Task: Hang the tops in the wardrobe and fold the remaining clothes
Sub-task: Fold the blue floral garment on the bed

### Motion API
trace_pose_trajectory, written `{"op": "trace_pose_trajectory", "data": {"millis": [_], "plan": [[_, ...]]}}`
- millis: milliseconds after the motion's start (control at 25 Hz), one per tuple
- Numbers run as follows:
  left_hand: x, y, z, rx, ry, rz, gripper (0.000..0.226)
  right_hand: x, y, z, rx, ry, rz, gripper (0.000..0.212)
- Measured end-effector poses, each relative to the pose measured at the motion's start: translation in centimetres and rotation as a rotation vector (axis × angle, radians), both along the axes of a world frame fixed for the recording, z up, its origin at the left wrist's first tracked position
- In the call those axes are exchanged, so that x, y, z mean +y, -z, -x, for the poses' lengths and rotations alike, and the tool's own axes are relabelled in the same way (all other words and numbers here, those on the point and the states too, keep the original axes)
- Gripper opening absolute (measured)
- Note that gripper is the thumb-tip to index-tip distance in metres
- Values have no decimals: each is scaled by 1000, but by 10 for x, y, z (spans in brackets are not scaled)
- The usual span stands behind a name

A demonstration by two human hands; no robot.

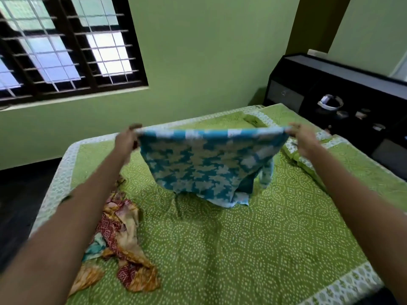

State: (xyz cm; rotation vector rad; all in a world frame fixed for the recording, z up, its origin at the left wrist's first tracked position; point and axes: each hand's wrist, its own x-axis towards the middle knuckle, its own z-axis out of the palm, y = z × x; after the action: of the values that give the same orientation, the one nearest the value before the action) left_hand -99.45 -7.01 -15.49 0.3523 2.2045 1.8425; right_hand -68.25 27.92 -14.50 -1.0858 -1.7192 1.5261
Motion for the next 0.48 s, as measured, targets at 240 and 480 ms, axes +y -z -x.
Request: {"op": "trace_pose_trajectory", "data": {"millis": [240,480], "plan": [[-94,212,-88,-424,-6,468,29,-83,220,-97,-453,75,190,4],[-119,276,-162,-549,117,662,25,-137,295,-142,-651,91,469,14]]}}
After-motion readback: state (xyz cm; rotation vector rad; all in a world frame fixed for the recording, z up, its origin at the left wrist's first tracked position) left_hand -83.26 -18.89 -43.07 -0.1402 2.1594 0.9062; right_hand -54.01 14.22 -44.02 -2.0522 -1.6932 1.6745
